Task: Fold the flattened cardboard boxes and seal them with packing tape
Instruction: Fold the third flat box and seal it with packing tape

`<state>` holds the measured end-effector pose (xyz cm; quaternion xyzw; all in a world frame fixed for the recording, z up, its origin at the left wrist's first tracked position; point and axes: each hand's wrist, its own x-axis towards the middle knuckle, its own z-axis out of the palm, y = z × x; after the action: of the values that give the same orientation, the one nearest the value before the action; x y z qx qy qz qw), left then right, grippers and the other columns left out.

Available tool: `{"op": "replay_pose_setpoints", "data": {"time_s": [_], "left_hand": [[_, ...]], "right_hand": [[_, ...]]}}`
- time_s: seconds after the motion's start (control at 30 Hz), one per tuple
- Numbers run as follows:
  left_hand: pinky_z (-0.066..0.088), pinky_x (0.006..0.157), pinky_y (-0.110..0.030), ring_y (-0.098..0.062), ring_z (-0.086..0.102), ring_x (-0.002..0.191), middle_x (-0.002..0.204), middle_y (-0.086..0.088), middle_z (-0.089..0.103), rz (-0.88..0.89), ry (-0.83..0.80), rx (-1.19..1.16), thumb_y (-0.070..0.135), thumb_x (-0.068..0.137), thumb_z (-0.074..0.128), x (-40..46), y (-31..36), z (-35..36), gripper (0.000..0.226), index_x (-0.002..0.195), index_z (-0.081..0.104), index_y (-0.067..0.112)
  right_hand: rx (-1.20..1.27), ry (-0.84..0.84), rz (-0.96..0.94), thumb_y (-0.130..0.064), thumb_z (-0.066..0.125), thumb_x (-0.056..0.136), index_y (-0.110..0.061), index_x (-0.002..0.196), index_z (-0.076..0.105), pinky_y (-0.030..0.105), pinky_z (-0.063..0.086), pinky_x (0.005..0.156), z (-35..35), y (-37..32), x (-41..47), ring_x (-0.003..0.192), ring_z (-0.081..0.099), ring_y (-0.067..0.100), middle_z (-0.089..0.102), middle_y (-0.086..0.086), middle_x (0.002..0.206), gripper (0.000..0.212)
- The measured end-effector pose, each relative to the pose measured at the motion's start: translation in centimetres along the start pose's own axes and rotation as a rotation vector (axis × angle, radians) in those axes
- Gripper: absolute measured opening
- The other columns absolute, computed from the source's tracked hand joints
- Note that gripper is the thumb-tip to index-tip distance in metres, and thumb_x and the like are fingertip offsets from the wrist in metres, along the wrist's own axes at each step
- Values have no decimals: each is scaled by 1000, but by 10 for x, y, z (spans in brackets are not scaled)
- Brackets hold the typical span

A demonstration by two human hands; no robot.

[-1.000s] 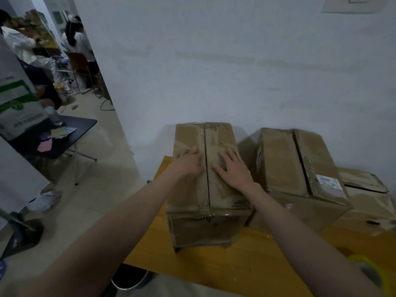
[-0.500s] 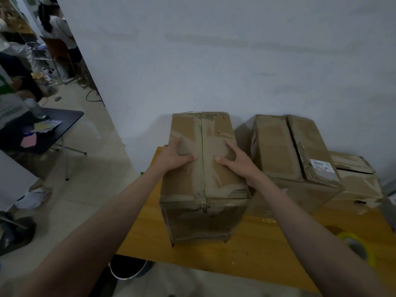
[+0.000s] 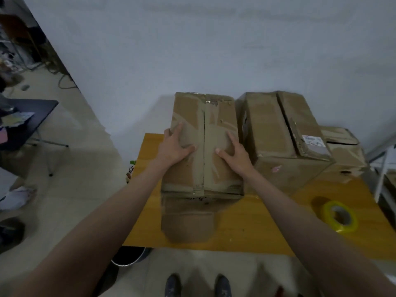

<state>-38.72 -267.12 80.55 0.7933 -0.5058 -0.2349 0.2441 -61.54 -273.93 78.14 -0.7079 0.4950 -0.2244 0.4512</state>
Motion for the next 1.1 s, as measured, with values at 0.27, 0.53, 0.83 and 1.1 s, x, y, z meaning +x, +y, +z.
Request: {"op": "replay_pose_setpoints", "data": {"time_s": [0.27, 0.53, 0.83, 1.1], "left_hand": [[35, 112, -59, -35, 29, 144, 161, -6, 15, 24, -8, -64, 63, 77, 72, 7, -33, 34, 101, 153, 6, 52], [40, 106, -43, -31, 40, 136, 154, -6, 33, -17, 56, -186, 57, 75, 79, 12, -73, 22, 101, 154, 16, 47], [42, 109, -42, -28, 43, 135, 153, -5, 37, -34, 22, -270, 52, 75, 82, 48, -85, 16, 104, 156, 17, 42], [40, 112, -48, -27, 41, 137, 153, -3, 36, 21, -63, -346, 56, 73, 81, 50, -57, 31, 107, 155, 14, 45]], "right_hand": [[63, 48, 49, -48, 67, 90, -42, 156, 15, 47, 32, 117, 33, 38, -1, 145, 27, 22, 25, -3, 160, 84], [25, 11, 34, -36, 69, 91, -40, 157, 16, 47, 29, 117, 63, 19, 22, 146, 25, 29, 20, 3, 160, 84], [35, -29, 100, -34, 70, 90, -43, 156, 16, 54, 31, 117, 65, 9, 62, 145, 28, 32, 27, 4, 160, 85], [-40, 35, 131, -35, 70, 90, -45, 155, 17, 52, 34, 115, 19, 6, 44, 142, 31, 31, 30, 0, 159, 84]]}}
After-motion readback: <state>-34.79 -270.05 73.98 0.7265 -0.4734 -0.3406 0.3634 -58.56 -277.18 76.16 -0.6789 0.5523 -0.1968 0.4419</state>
